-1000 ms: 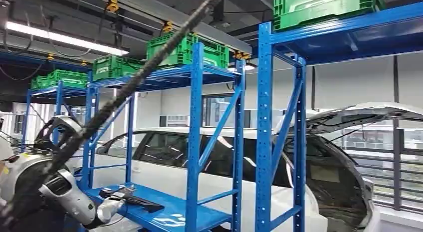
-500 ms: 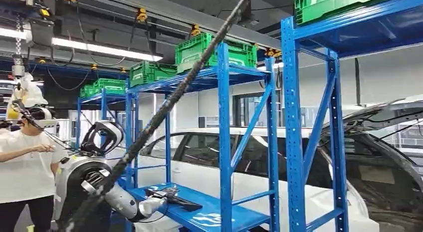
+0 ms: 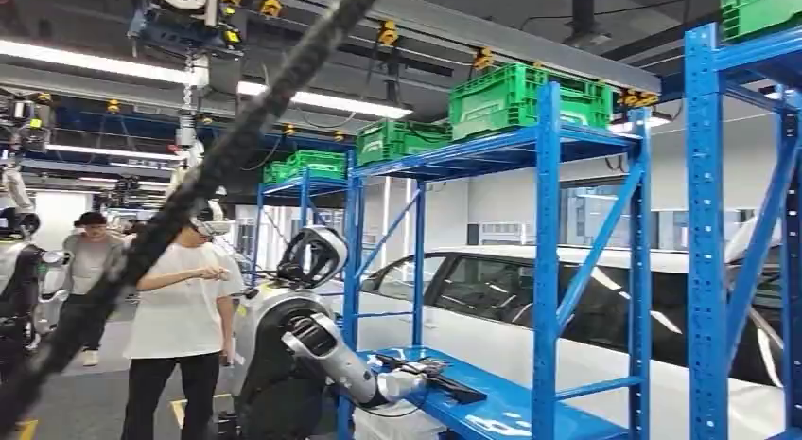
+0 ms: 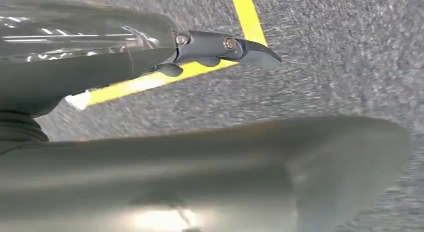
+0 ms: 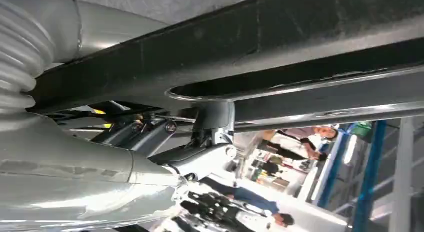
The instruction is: Take the parts from the cabinet and place them on the table.
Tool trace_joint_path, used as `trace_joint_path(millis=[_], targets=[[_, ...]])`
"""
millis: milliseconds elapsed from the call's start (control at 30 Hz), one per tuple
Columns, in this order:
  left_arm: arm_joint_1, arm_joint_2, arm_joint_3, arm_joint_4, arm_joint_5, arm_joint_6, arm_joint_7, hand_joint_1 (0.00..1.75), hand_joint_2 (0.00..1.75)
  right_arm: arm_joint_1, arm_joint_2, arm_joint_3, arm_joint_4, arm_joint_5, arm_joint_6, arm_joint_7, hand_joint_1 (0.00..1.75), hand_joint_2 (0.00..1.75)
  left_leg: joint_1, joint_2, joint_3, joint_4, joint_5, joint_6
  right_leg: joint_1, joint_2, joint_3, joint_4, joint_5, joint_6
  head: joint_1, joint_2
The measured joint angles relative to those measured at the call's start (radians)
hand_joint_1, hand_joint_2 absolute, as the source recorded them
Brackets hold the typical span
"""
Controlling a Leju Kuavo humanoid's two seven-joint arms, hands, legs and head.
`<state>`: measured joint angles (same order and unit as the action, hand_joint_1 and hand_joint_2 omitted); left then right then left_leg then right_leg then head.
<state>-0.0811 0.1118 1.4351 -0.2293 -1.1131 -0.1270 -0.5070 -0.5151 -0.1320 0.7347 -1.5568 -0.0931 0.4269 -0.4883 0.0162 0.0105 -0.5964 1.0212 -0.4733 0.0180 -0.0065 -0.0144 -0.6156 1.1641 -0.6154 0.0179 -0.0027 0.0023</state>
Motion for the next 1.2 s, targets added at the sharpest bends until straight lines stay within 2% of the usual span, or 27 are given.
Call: trace_joint_path(millis=[67, 100, 133, 167, 200, 233, 267, 333, 400, 467, 500, 567, 600, 633, 667, 700, 733, 767, 800, 900, 933, 967, 1000, 1067, 1100, 1133, 1200], targets=[[-0.003, -0.001, 0.000, 0.000, 0.000, -0.001, -0.001, 0.00, 1.75, -0.002, 0.000, -0.015, -0.001, 0.001, -0.002, 0.005, 1.75, 1.75, -0.004, -0.026, -0.001, 0.000, 0.002, 0.004, 0.001, 0.006, -0.065, 0.147, -0.052, -0.001, 0.000, 0.000], [-0.002, -0.001, 0.000, 0.000, 0.000, -0.003, -0.001, 0.00, 1.75, -0.002, 0.000, -0.017, -0.001, 0.003, -0.002, 0.005, 1.75, 1.75, -0.006, -0.039, -0.001, 0.000, 0.003, 0.005, 0.002, 0.008, -0.074, 0.165, -0.045, -0.003, 0.000, 0.000], [-0.001, -0.001, 0.000, 0.000, 0.000, -0.003, -0.002, 0.00, 1.75, -0.002, 0.000, -0.020, -0.003, 0.003, -0.005, 0.008, 1.75, 1.75, -0.008, -0.052, 0.000, 0.000, 0.003, 0.005, 0.004, 0.010, -0.062, 0.137, -0.019, -0.007, 0.000, 0.000], [-0.001, -0.001, 0.000, 0.000, 0.000, -0.004, -0.004, 0.00, 1.75, -0.003, 0.001, -0.026, -0.005, 0.003, -0.008, 0.011, 1.75, 1.75, -0.010, -0.067, 0.000, 0.001, 0.004, 0.006, 0.006, 0.016, -0.029, 0.063, 0.029, -0.013, 0.000, 0.000], [-0.002, -0.001, 0.000, 0.000, 0.000, -0.005, -0.006, 0.00, 1.75, -0.006, 0.001, -0.036, -0.007, 0.002, -0.012, 0.015, 1.75, 1.75, -0.012, -0.081, 0.002, 0.001, 0.005, 0.006, 0.007, 0.036, 0.012, -0.028, 0.080, -0.022, 0.000, 0.000], [-0.002, -0.002, 0.000, 0.000, 0.000, -0.006, -0.008, 0.00, 1.75, -0.010, 0.001, -0.048, -0.007, 0.002, -0.015, 0.017, 1.75, 1.75, -0.012, -0.093, 0.002, 0.001, 0.005, 0.006, 0.009, 0.077, 0.044, -0.104, 0.118, -0.033, 0.000, 0.000], [-0.003, -0.010, 0.000, 0.000, 0.000, -0.007, -0.010, 0.00, 1.75, -0.012, 0.000, -0.059, -0.006, 0.000, -0.017, 0.018, 1.75, 1.75, -0.017, -0.102, -0.004, 0.003, 0.007, 0.002, 0.005, 0.114, 0.051, -0.122, 0.116, -0.041, 0.000, 0.000], [-0.001, -0.008, 0.000, 0.000, 0.000, -0.008, -0.010, 0.00, 1.75, -0.018, 0.000, -0.084, 0.002, -0.005, -0.019, 0.022, 1.75, 1.75, -0.002, -0.125, -0.014, 0.003, 0.014, -0.007, 0.013, 0.090, 0.052, -0.131, 0.121, -0.035, 0.000, 0.000], [0.008, -0.009, -0.001, 0.000, -0.001, -0.010, -0.011, 0.00, 1.75, -0.030, 0.002, -0.105, 0.017, -0.010, -0.020, 0.023, 1.75, 1.75, -0.006, -0.148, -0.020, 0.000, 0.021, -0.020, 0.008, 0.065, 0.062, -0.158, 0.120, -0.037, 0.000, 0.000], [0.007, -0.009, -0.001, 0.000, 0.000, -0.010, -0.012, 0.00, 1.75, -0.040, 0.010, -0.130, 0.039, -0.019, -0.019, 0.022, 1.75, 1.75, -0.009, -0.061, -0.044, 0.042, -0.022, -0.026, 0.002, 0.040, 0.067, -0.176, 0.125, -0.042, 0.001, 0.000], [0.001, -0.008, -0.001, 0.000, 0.000, -0.010, -0.014, 0.00, 1.75, -0.040, 0.010, -0.147, 0.053, -0.024, -0.016, 0.019, 1.75, 1.75, -0.006, -0.040, -0.076, 0.114, -0.063, -0.033, 0.001, 0.024, 0.066, -0.176, 0.125, -0.042, 0.001, 0.000], [-0.004, -0.008, -0.001, 0.000, 0.000, -0.010, -0.015, 0.00, 1.75, -0.038, 0.010, -0.169, 0.081, -0.029, -0.008, 0.019, 1.75, 1.75, 0.003, -0.026, -0.139, 0.253, -0.115, -0.044, 0.001, -0.008, 0.065, -0.176, 0.125, -0.042, 0.001, 0.000], [-0.003, -0.009, -0.002, 0.000, -0.002, -0.011, -0.015, 0.00, 1.75, -0.038, 0.010, -0.174, 0.093, -0.032, -0.005, 0.017, 1.75, 1.75, 0.007, -0.022, -0.148, 0.278, -0.114, -0.049, 0.000, -0.020, 0.065, -0.175, 0.124, -0.041, 0.001, 0.000], [-0.001, -0.009, -0.002, 0.000, -0.003, -0.012, -0.015, 0.00, 1.75, -0.036, 0.010, -0.180, 0.102, -0.032, 0.000, 0.016, 1.75, 1.75, 0.012, -0.018, -0.137, 0.259, -0.094, -0.053, 0.000, -0.031, 0.065, -0.175, 0.123, -0.039, 0.001, 0.000], [0.001, -0.009, -0.002, 0.000, -0.003, -0.011, -0.014, 0.00, 1.75, -0.035, 0.012, -0.187, 0.108, -0.031, 0.004, 0.016, 1.75, 1.75, 0.014, -0.014, -0.109, 0.205, -0.059, -0.056, -0.001, -0.043, 0.066, -0.174, 0.121, -0.036, 0.001, 0.000], [0.001, -0.008, -0.002, 0.000, -0.003, -0.011, -0.014, 0.00, 1.75, -0.035, 0.014, -0.196, 0.113, -0.031, 0.006, 0.016, 1.75, 1.75, 0.015, -0.004, -0.065, 0.120, -0.014, -0.058, -0.004, -0.055, 0.067, -0.172, 0.118, -0.031, 0.001, 0.000], [0.000, -0.007, -0.002, 0.000, -0.003, -0.010, -0.014, 0.00, 1.75, -0.037, 0.015, -0.203, 0.116, -0.030, 0.010, 0.016, 1.75, 1.75, 0.014, 0.024, -0.020, 0.035, 0.024, -0.059, -0.005, -0.064, 0.069, -0.168, 0.114, -0.024, 0.001, 0.000], [-0.003, -0.009, -0.002, 0.000, -0.003, -0.010, -0.012, 0.00, 1.75, -0.038, 0.016, -0.209, 0.119, -0.029, 0.013, 0.016, 1.75, 1.75, -0.003, 0.063, -0.009, 0.012, 0.009, -0.058, 0.003, -0.072, 0.067, -0.164, 0.110, -0.015, 0.001, 0.000], [-0.006, -0.009, -0.002, 0.000, -0.003, -0.010, -0.012, 0.00, 1.75, -0.037, 0.016, -0.215, 0.120, -0.026, 0.015, 0.015, 1.75, 1.75, -0.002, 0.060, -0.010, 0.001, 0.005, -0.038, 0.006, -0.080, 0.064, -0.158, 0.108, -0.010, 0.001, 0.000], [0.004, -0.011, -0.002, 0.000, -0.003, -0.010, -0.009, 0.00, 1.75, -0.037, 0.022, -0.218, 0.122, -0.022, 0.023, 0.015, 1.75, 1.75, -0.006, 0.029, -0.019, 0.006, 0.006, -0.016, 0.004, -0.113, 0.070, -0.160, 0.105, 0.003, 0.001, 0.000], [0.006, -0.012, -0.002, 0.000, -0.003, -0.010, -0.008, 0.00, 1.75, -0.037, 0.023, -0.221, 0.122, -0.021, 0.023, 0.016, 1.75, 1.75, -0.001, 0.021, -0.017, 0.003, 0.010, -0.010, -0.002, -0.091, 0.069, -0.152, 0.089, 0.011, 0.002, 0.000], [0.004, -0.013, -0.002, 0.000, -0.003, -0.010, -0.008, 0.00, 1.75, -0.037, 0.023, -0.222, 0.121, -0.021, 0.024, 0.016, 1.75, 1.75, -0.001, 0.011, -0.018, 0.003, 0.010, -0.005, -0.005, -0.043, 0.058, -0.120, 0.063, 0.011, 0.001, 0.000], [-0.001, -0.013, -0.002, 0.000, -0.003, -0.010, -0.006, 0.00, 1.75, -0.035, 0.023, -0.222, 0.122, -0.020, 0.026, 0.016, 1.75, 1.75, -0.001, 0.002, -0.019, 0.003, 0.012, 0.003, -0.005, -0.015, 0.030, -0.053, 0.024, 0.009, 0.001, 0.000], [-0.003, -0.017, -0.002, 0.000, -0.003, -0.010, -0.006, 0.00, 1.75, -0.027, 0.022, -0.223, 0.125, -0.018, 0.026, 0.020, 1.75, 1.75, -0.006, -0.024, -0.019, 0.003, 0.013, 0.007, -0.004, 0.006, -0.042, 0.105, -0.042, 0.007, 0.001, 0.000], [-0.002, -0.021, -0.002, 0.000, -0.003, -0.010, -0.005, 0.00, 1.75, -0.021, 0.022, -0.223, 0.128, -0.018, 0.027, 0.021, 1.75, 1.75, -0.009, -0.038, -0.019, 0.003, 0.014, 0.009, -0.003, 0.008, -0.069, 0.155, -0.048, 0.004, 0.001, 0.000], [-0.001, -0.024, -0.002, 0.000, -0.003, -0.010, -0.004, 0.00, 1.75, -0.017, 0.022, -0.222, 0.130, -0.018, 0.029, 0.024, 1.75, 1.75, -0.012, -0.052, -0.018, 0.004, 0.014, 0.009, -0.001, 0.010, -0.069, 0.149, -0.029, 0.001, 0.001, 0.000], [0.002, -0.029, -0.002, 0.000, -0.006, -0.010, -0.001, 0.00, 1.75, -0.017, 0.022, -0.223, 0.132, -0.018, 0.031, 0.026, 1.75, 1.75, -0.017, -0.079, -0.016, 0.004, 0.015, 0.011, 0.006, 0.023, -0.017, 0.022, 0.057, -0.013, 0.001, 0.000]])
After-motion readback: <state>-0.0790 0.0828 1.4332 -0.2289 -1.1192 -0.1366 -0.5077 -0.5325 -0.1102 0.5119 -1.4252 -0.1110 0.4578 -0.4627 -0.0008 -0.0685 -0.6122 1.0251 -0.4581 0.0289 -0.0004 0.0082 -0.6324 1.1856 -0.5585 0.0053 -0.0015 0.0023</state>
